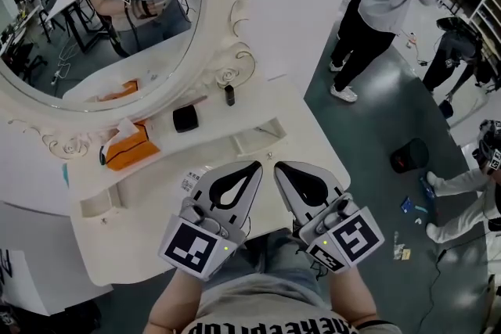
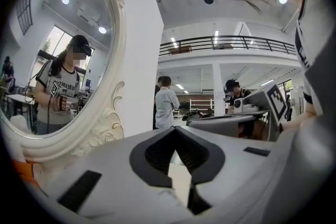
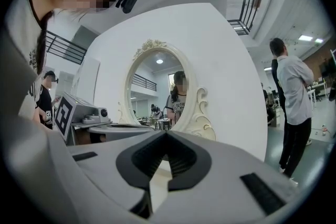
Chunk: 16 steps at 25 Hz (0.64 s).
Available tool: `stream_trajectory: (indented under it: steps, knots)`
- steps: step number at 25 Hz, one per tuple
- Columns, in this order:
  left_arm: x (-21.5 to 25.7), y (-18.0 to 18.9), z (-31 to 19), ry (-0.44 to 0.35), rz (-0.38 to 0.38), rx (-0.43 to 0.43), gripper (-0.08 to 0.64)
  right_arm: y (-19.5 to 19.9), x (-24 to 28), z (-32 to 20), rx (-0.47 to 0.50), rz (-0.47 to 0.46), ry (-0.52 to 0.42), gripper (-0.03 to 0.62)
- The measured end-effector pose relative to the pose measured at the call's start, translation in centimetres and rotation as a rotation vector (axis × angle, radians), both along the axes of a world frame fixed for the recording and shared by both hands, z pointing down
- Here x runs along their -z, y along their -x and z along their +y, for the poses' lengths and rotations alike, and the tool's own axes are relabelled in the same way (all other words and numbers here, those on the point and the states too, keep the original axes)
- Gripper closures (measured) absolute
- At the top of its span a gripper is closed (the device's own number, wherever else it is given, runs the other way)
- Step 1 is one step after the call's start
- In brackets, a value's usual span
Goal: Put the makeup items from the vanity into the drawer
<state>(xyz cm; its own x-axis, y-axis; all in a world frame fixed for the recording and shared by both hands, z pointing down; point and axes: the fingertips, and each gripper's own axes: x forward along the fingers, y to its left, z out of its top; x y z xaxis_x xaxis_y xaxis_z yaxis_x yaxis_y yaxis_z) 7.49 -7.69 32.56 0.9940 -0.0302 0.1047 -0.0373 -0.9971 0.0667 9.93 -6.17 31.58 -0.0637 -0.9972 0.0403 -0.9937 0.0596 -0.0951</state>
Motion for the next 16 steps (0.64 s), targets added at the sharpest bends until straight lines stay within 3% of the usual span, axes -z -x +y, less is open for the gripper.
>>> stream_trajectory:
  steps: [16]
  knots:
    - [0.0,2.4,-0.3,0.0,0.008,0.007,0.552,2.3,0.4,-0.2,0.004,0.0,-0.016,0.581]
